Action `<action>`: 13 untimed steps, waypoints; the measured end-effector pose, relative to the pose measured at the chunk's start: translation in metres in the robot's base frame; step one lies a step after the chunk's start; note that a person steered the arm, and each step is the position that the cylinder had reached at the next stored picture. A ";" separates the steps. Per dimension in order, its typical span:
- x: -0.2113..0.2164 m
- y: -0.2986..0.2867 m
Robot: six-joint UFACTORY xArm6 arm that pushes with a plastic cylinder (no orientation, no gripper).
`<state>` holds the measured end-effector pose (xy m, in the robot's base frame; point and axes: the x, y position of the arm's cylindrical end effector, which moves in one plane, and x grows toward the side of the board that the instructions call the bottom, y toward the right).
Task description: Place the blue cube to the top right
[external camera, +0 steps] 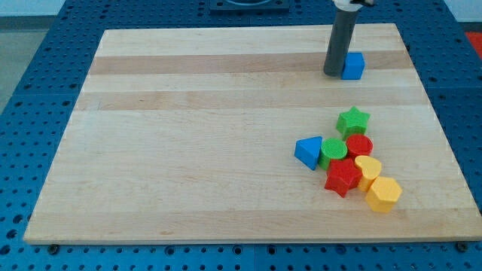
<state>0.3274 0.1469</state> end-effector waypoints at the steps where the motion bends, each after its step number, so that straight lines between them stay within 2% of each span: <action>1: 0.008 0.004; 8: 0.016 0.077; 9: 0.011 0.079; 13: -0.056 0.079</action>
<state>0.2716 0.2260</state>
